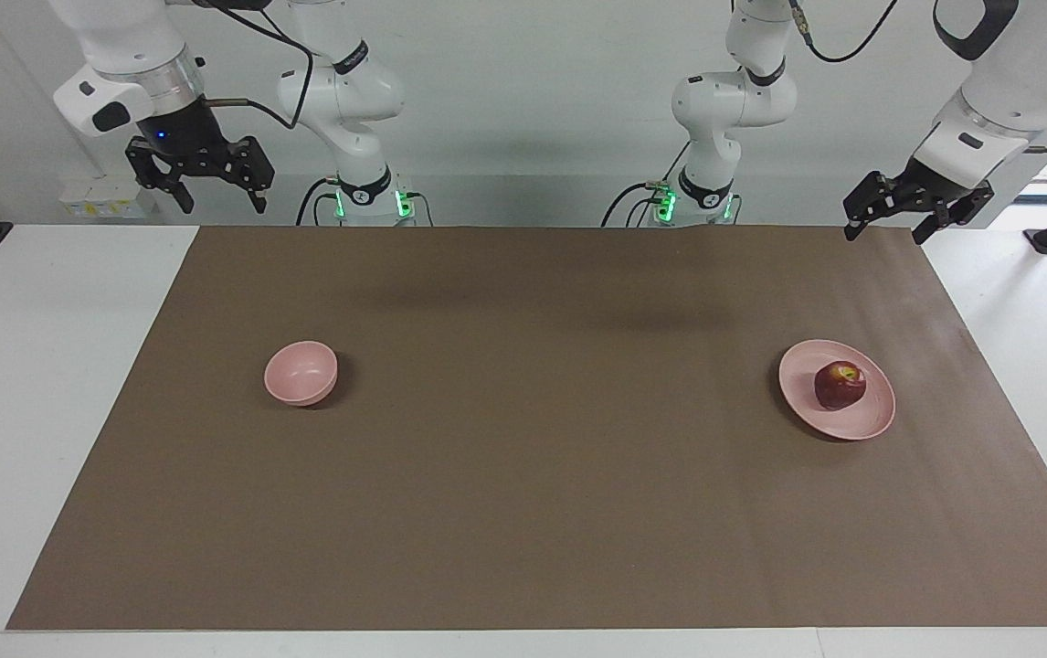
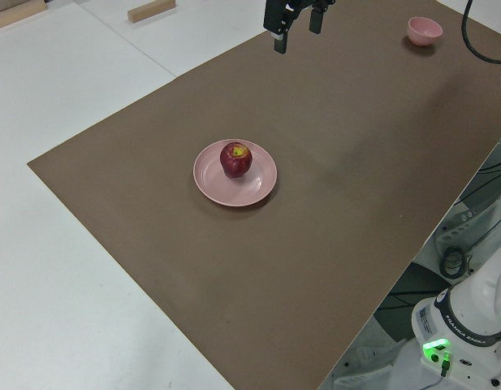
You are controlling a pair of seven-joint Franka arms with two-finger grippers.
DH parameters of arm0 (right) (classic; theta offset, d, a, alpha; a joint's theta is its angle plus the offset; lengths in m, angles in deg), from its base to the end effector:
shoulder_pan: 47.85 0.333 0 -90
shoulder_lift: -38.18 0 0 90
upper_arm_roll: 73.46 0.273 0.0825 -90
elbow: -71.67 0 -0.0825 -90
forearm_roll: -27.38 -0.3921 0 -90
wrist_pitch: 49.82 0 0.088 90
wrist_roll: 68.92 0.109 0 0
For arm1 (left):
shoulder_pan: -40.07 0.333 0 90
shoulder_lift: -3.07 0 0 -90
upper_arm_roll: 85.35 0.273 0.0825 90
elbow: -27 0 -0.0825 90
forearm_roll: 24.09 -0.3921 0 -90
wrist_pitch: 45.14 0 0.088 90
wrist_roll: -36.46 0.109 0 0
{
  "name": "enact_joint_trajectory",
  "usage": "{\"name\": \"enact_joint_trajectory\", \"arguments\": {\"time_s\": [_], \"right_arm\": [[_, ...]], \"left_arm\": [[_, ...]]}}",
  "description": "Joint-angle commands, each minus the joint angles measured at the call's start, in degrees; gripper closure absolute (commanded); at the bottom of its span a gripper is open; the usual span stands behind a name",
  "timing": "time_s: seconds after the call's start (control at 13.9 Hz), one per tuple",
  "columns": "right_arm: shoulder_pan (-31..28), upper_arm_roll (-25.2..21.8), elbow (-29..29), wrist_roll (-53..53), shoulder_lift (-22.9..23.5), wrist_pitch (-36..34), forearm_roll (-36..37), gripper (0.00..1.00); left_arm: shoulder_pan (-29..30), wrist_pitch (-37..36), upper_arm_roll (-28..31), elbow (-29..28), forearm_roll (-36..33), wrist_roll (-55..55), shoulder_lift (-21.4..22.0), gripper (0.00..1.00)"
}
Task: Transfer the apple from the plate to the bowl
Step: 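Reach the left gripper down to the red apple on the plate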
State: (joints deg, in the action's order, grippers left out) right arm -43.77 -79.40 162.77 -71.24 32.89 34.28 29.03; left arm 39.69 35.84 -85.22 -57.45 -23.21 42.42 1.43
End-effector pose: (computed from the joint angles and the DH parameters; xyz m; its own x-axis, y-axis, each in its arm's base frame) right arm 0.5264 -0.0229 0.6115 0.9995 0.0058 -0.0311 0.0064 -0.9998 0.0179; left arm 0.5538 -0.0043 0.5962 0.9901 -0.1105 -0.0870 -0.1088 -0.9938 0.0244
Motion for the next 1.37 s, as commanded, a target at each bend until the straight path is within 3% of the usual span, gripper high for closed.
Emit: {"name": "enact_joint_trajectory", "arguments": {"time_s": [0.0, 0.5, 1.01, 1.3], "right_arm": [[-0.56, 0.31, 1.71, 0.73, -1.39, 0.72, 0.02, 0.00], [-0.57, 0.31, 1.71, 0.82, -1.39, 0.98, -0.06, 0.00], [-0.57, 0.31, 1.71, 0.82, -1.47, -0.07, -0.24, 0.00], [-1.18, 0.22, 1.71, 0.29, -1.47, -0.86, -0.24, 0.00]], "left_arm": [[0.55, -0.21, 0.14, -2.82, 0.00, 1.06, 2.34, 0.00], [0.82, 4.08, 0.14, -7.03, 0.00, 1.24, 2.52, 0.00], [3.54, 19.28, 0.14, -19.60, 0.00, 16.59, 2.35, 0.00], [6.79, 28.52, 0.14, -23.13, 0.00, 25.05, -1.15, 0.00]]}}
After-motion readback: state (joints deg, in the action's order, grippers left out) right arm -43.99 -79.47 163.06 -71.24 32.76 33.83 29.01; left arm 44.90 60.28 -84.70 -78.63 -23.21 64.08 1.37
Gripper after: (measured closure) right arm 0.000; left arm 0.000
